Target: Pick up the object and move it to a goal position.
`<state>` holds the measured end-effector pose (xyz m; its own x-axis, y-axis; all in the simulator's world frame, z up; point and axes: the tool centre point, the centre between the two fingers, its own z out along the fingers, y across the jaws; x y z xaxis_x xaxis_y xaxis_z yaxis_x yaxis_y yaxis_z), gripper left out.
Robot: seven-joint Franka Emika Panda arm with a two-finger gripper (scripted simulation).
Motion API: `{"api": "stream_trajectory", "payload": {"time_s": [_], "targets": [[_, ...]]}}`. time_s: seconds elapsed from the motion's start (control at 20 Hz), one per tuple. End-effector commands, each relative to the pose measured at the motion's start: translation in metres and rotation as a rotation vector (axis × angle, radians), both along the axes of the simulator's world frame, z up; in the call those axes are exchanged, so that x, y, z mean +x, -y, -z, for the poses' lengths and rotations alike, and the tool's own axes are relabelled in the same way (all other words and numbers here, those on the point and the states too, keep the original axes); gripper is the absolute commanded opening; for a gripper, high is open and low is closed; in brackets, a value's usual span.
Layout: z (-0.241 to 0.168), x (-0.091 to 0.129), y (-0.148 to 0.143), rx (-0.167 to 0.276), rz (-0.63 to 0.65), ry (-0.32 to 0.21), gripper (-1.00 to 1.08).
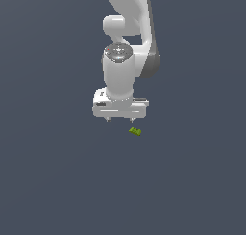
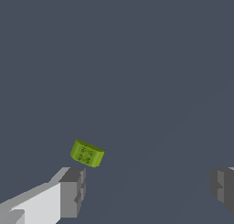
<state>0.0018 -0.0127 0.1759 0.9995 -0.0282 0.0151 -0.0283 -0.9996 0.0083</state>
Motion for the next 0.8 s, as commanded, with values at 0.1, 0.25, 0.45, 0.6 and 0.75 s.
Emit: {"api": "stream_trajectory", "payload": {"time_s": [0.1,0.25,0.45,0.6,0.75], "targets": [[0.001,-0.001,0.002,-0.002,0.002,-0.004,1.00],[0.005,-0.005,0.014,-0.014,0.014,-0.023,1.00],[0.010,-0.010,0.028,-0.027,0.031,-0.044,1.00],[0.010,-0.010,0.027,-0.026,0.029,-0.042,1.00],[0.011,-0.010,0.026,-0.026,0.012,-0.042,1.00]]}}
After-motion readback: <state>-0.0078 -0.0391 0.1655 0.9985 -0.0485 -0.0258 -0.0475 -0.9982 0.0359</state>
